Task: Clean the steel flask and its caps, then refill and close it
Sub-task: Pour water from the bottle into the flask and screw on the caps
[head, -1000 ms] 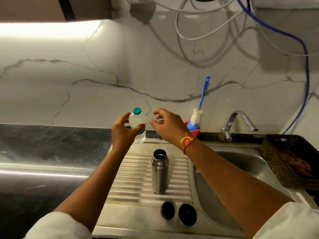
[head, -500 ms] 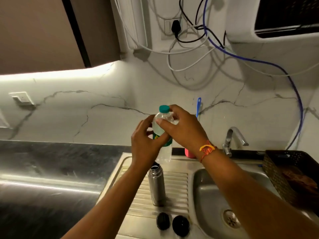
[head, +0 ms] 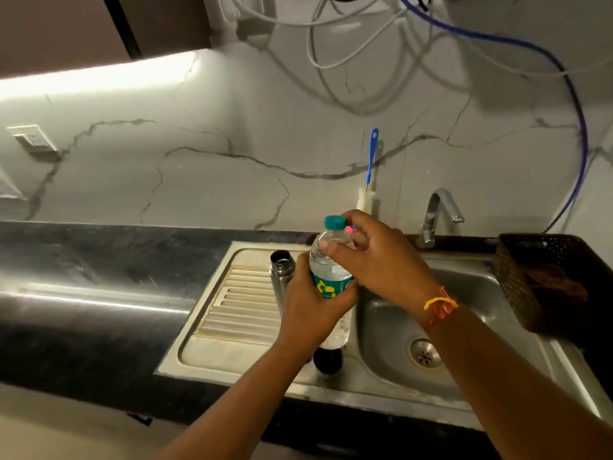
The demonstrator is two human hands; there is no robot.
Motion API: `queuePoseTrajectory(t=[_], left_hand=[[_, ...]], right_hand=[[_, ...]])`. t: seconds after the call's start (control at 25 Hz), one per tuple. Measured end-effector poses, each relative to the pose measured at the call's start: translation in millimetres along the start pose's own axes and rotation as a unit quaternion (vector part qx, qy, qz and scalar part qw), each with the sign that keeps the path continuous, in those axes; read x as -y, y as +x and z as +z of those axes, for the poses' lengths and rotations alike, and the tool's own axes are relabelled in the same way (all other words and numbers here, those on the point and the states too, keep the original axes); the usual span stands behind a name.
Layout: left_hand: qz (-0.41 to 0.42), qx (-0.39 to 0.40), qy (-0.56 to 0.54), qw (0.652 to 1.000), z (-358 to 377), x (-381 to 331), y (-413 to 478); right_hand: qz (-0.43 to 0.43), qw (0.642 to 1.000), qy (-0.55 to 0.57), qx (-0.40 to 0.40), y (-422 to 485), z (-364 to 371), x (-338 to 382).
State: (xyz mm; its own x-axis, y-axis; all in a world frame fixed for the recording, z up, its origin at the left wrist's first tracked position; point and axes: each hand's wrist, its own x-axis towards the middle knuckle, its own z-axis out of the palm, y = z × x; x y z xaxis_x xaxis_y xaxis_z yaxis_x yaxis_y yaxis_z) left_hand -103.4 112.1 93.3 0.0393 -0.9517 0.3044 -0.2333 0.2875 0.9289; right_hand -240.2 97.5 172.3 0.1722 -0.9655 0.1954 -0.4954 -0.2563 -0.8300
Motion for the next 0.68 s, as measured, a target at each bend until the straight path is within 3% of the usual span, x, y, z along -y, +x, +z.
queuePoseTrajectory(t=[0.12, 0.32, 0.56, 0.68], left_hand=[[-0.016, -0.01, 0.012, 1.0, -11.1, 9.8, -11.1], [-0.024, 0.012, 0.077, 0.997, -41.1, 21.3, -15.7], [-0.016, 0.036, 0.112, 0.993, -94.7, 38.6, 3.1], [-0.026, 0.096, 0.073, 0.992, -116.3, 44.4, 16.7]], right_hand=[[-0.011, 0.994, -0.1, 0.037, -2.7, 4.6, 1.6], [-0.07, 0.95, -0.304, -0.003, 10.8, 21.2, 16.0], [-0.089, 0.921, -0.379, 0.006, 40.3, 56.8, 41.3], [-0.113, 0.913, -0.393, 0.006, 52.4, 67.7, 45.6]])
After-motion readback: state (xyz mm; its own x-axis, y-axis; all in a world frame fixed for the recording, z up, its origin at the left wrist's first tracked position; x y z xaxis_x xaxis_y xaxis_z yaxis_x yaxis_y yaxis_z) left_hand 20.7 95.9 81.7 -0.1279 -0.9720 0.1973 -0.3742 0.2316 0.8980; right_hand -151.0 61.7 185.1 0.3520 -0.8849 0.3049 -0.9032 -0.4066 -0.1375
